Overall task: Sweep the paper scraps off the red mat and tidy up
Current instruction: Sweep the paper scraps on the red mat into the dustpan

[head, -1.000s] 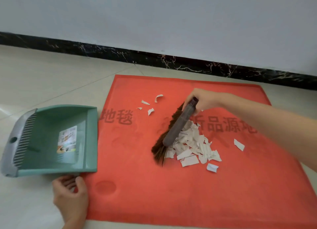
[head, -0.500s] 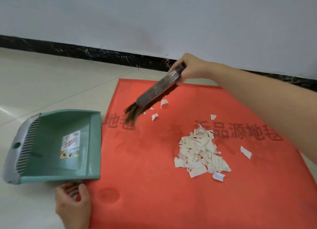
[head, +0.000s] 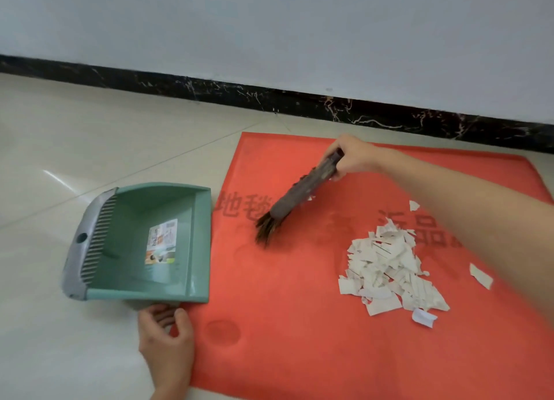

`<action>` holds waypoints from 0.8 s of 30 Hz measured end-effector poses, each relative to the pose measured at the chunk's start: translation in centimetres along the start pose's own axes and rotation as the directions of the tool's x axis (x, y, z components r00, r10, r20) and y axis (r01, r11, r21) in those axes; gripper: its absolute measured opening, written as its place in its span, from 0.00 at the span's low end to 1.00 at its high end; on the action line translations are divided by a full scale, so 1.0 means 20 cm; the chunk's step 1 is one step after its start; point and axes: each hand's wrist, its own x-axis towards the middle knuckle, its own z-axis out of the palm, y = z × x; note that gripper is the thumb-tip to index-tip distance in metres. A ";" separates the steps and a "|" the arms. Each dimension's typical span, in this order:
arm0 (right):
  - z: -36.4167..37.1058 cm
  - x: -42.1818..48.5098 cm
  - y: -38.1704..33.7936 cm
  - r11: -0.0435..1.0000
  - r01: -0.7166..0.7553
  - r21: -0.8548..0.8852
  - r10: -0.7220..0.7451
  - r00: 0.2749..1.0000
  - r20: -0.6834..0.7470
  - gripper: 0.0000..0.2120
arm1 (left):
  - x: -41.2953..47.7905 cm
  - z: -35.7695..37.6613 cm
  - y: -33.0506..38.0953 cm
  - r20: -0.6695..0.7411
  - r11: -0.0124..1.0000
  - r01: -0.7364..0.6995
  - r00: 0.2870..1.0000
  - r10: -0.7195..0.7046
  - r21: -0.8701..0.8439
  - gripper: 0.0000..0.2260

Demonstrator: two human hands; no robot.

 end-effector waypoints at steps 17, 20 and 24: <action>-0.35 -0.67 0.41 0.982 -0.169 0.080 0.175 0.982 -0.069 0.20 | -0.02 -0.01 0.05 0.035 0.999 0.026 0.999 -0.027 0.023 0.16; -0.46 -0.77 0.58 0.944 -0.268 0.192 0.312 0.915 -0.255 0.18 | -0.01 0.00 0.06 0.033 1.000 0.026 0.999 -0.026 0.013 0.15; -0.37 -0.91 0.76 0.879 -0.416 0.235 0.478 0.763 -0.435 0.13 | -0.01 -0.01 0.05 0.008 0.999 0.023 1.000 -0.024 0.037 0.09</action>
